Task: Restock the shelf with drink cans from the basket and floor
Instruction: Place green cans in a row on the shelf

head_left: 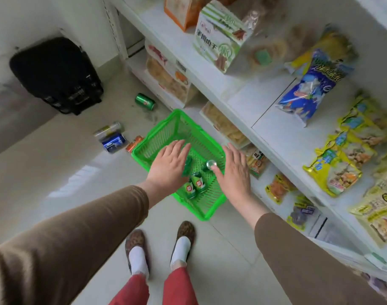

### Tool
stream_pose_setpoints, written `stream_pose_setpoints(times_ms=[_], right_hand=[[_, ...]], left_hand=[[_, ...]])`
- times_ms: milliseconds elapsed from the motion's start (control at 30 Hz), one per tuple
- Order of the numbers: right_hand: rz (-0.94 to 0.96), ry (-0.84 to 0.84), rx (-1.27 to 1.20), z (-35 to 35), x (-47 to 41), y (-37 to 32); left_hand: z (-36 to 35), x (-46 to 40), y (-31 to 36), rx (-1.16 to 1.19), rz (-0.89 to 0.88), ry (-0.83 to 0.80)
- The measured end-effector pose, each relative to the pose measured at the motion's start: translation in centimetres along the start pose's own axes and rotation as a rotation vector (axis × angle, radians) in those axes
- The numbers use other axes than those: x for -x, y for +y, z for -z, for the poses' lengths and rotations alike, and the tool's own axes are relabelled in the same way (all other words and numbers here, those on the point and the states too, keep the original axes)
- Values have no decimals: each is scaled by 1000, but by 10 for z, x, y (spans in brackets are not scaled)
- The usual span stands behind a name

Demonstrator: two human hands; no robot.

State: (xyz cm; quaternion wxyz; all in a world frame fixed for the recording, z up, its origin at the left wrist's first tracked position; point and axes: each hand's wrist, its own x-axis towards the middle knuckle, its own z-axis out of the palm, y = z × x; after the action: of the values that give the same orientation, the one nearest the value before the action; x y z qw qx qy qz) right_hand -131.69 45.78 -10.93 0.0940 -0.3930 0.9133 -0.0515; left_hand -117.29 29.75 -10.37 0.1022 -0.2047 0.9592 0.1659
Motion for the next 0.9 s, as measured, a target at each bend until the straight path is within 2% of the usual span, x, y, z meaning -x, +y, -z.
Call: stream_pose_setpoints(times_ms=[133,300,533,633,767,900], right_hand=[[-47,-111,-7,-96,-6,38],[-7,-243,75,-196,-35,81],[311,-385,498,-303,-100,112],[371,-448,678,-338,-124,112],[347,-521,848,-367,-140,113],[313,-550,879,-363,-151,108]], left_hand=[[-86,-26,-2,18,33,-73],[-176,-66,-5,36,53,-141],[-266,-117,-15,48,50,-214],[-291,-134,-22,22,32,-227],[-314,-146,-33,39,32,-224],[-312,-144,-39,46,31,-215]])
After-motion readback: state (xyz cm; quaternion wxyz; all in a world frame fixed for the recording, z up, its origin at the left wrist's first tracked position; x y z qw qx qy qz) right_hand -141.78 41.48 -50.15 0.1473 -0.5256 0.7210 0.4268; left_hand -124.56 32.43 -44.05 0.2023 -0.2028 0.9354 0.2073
